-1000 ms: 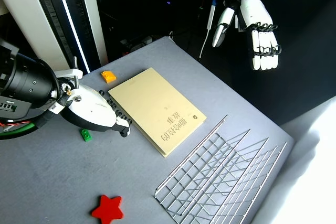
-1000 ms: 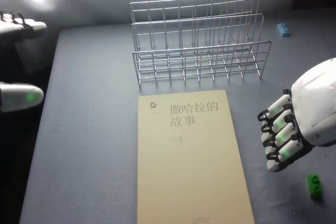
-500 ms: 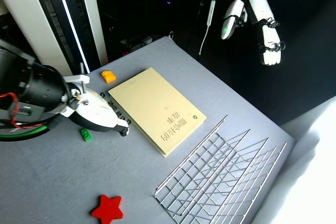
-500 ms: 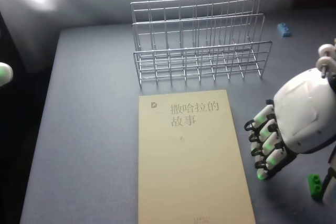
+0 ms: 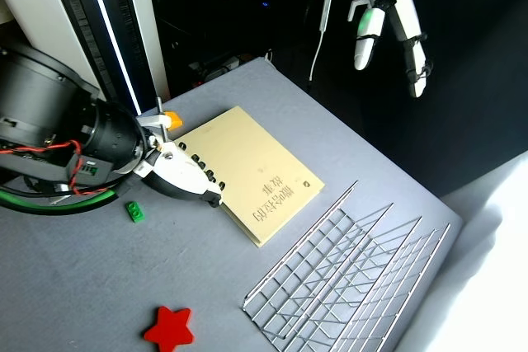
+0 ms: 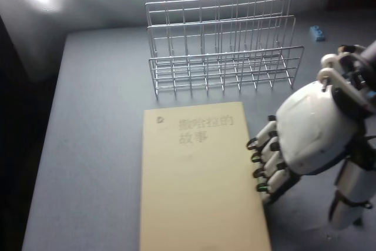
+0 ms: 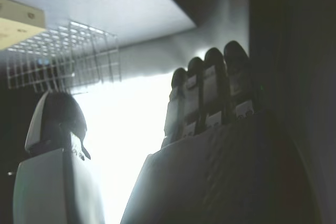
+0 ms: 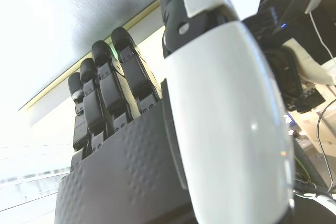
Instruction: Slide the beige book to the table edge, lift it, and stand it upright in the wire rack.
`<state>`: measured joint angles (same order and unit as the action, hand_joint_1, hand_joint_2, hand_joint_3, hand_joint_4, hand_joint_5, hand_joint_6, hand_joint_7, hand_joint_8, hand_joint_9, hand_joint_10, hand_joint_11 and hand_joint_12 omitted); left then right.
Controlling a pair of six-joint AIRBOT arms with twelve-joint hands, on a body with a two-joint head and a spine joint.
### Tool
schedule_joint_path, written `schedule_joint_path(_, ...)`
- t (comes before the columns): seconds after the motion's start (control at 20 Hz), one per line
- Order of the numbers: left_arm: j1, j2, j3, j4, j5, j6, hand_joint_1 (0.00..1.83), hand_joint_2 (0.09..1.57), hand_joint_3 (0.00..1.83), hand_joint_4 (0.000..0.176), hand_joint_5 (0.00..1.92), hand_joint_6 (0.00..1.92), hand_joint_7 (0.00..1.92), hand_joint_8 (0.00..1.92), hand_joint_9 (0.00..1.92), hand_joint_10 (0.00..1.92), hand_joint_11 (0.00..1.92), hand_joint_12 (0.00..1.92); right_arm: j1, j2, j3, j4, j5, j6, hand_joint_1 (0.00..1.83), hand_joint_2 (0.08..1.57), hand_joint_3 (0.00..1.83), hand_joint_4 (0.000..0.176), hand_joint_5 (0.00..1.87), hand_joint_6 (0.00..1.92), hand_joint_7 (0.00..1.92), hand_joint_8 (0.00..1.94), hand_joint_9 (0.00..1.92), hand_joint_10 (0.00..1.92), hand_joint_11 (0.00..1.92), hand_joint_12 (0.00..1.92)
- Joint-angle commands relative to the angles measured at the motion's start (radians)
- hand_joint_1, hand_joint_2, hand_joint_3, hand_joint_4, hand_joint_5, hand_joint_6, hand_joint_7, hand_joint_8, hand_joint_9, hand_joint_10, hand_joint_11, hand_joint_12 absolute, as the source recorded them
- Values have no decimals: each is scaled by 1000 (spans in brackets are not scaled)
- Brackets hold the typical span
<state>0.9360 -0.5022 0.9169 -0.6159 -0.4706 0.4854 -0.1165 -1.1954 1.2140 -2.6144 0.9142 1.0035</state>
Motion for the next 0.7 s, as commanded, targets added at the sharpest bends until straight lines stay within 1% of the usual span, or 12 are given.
schedule_joint_path(0.0, -7, 14, -2, -16, -93, -9, 956, 1091, 4, 0, 105, 0, 72, 0, 41, 0, 0, 128, 6, -4, 1, 32, -35, 37, 169, 1168, 3, 0, 201, 1, 199, 1, 179, 1, 0, 432)
schedule_joint_path(0.05, -3, 14, -4, -18, -98, -46, 997, 1085, 1, 0, 102, 0, 69, 0, 34, 0, 0, 131, 6, -16, 2, 25, -35, 56, 157, 1176, 6, 0, 202, 1, 194, 0, 171, 0, 0, 431)
schedule_joint_path(0.15, 6, 13, -3, -17, -85, -130, 1020, 1113, 8, 0, 86, 0, 53, 0, 23, 0, 0, 113, 7, -34, 6, 21, -36, 56, 190, 1168, 0, 0, 233, 6, 222, 6, 200, 7, 0, 510)
schedule_joint_path(0.2, 12, 13, -2, -38, -31, -189, 1020, 1113, 8, 0, 86, 0, 53, 0, 23, 0, 0, 113, 7, -46, 10, 21, -37, 56, 190, 1168, 0, 0, 233, 6, 222, 6, 200, 7, 0, 510)
schedule_joint_path(0.25, 12, 14, 1, -75, 22, -207, 1020, 1131, 6, 0, 30, 1, 2, 0, 0, 0, 0, 9, 9, -56, 13, 20, -37, 56, 164, 1174, 2, 0, 222, 1, 218, 2, 192, 2, 0, 500)
schedule_joint_path(0.3, 13, 14, 5, -89, 49, -231, 1043, 1130, 4, 0, 26, 1, 0, 0, 0, 0, 0, 1, 11, -65, 17, 20, -37, 56, 162, 1180, 4, 0, 217, 0, 216, 1, 188, 0, 0, 491)
schedule_joint_path(0.4, 13, 14, 13, -103, 82, -312, 1045, 1124, 1, 0, 2, 0, 0, 0, 0, 0, 0, 0, 16, -90, 32, 20, -37, 54, 129, 1187, 4, 0, 208, 0, 219, 1, 187, 2, 0, 512)
schedule_joint_path(0.5, 13, 13, 14, -103, 107, -368, 1044, 1124, 1, 0, 0, 0, 0, 0, 0, 0, 0, 0, 22, -116, 48, 20, -36, 45, 121, 1189, 4, 0, 207, 0, 220, 2, 188, 2, 0, 517)
schedule_joint_path(0.55, 8, 13, 14, -102, 127, -422, 1092, 1111, 0, 0, 3, 1, 0, 0, 0, 0, 0, 0, 24, -131, 57, 20, -35, 44, 138, 1189, 2, 0, 185, 0, 195, 1, 162, 1, 0, 455)
schedule_joint_path(0.6, 5, 13, 18, -97, 149, -447, 1092, 1111, 0, 0, 3, 1, 0, 0, 0, 0, 0, 0, 25, -143, 63, 20, -36, 44, 138, 1189, 2, 0, 185, 0, 195, 1, 162, 1, 0, 455)
schedule_joint_path(0.65, 1, 13, 24, -97, 190, -581, 1088, 1105, 0, 0, 5, 1, 0, 0, 0, 0, 0, 0, 25, -162, 72, 20, -37, 44, 132, 1194, 2, 0, 176, 0, 182, 0, 149, 1, 0, 428)
